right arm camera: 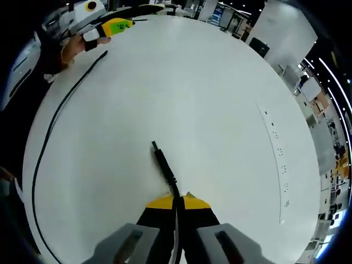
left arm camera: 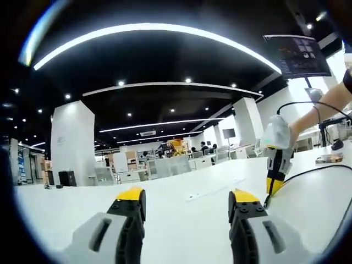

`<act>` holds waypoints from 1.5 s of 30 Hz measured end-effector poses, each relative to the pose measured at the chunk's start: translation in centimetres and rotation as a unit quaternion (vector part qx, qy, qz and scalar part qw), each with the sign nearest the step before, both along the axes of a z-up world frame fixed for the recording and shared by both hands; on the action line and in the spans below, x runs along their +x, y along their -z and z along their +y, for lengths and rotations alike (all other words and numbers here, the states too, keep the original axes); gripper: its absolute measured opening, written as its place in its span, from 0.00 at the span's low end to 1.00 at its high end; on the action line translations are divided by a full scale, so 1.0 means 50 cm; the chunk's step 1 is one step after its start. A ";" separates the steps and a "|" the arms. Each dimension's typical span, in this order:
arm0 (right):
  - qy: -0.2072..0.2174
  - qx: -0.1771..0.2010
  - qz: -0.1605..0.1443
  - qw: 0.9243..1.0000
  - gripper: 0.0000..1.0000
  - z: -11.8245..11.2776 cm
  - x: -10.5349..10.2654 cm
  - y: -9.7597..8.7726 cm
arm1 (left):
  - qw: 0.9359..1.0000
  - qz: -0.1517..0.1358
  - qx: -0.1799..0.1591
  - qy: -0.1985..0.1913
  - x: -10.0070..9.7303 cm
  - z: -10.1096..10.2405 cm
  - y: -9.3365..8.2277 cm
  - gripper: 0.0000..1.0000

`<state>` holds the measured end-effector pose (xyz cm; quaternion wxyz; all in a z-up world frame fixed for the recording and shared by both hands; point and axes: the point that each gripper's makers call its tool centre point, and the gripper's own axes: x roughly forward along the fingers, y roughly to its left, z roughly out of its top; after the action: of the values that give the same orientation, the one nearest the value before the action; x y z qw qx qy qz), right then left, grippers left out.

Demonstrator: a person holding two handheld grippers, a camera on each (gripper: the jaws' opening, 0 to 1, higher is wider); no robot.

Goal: Find the data cable on the table. Grasp the USB connector end of the cable and insert it into the USB port on the table

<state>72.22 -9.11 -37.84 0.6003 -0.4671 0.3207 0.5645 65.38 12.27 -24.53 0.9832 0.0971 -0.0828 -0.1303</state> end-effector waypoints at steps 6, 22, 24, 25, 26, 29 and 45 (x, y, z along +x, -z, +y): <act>0.002 0.008 -0.010 1.000 0.04 0.005 0.005 -0.013 | 0.998 0.012 0.005 0.060 0.016 -0.050 -0.011 0.61; 0.002 0.014 -0.025 1.000 0.04 0.017 0.006 -0.046 | 0.964 0.067 0.110 0.231 0.063 -0.240 0.058 0.52; 0.001 0.014 -0.027 1.000 0.04 0.019 0.005 -0.051 | 0.959 0.070 0.129 0.241 0.067 -0.254 0.070 0.50; 0.001 0.015 -0.029 0.999 0.04 0.019 0.005 -0.053 | 0.957 0.072 0.138 0.245 0.070 -0.262 0.077 0.49; 0.002 0.015 -0.030 0.999 0.04 0.019 0.005 -0.056 | 0.954 0.075 0.146 0.249 0.072 -0.270 0.083 0.49; 0.003 0.017 -0.034 0.999 0.04 0.018 0.007 -0.060 | 0.947 0.079 0.161 0.266 0.076 -0.294 0.099 0.49; 0.004 0.019 -0.045 0.999 0.04 0.008 0.004 -0.078 | 0.922 0.108 0.228 0.294 0.094 -0.361 0.167 0.29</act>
<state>72.40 -8.73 -33.92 0.6250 -0.4795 0.2847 0.5463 70.10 -5.78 -32.88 0.8553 0.2748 0.0312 -0.4381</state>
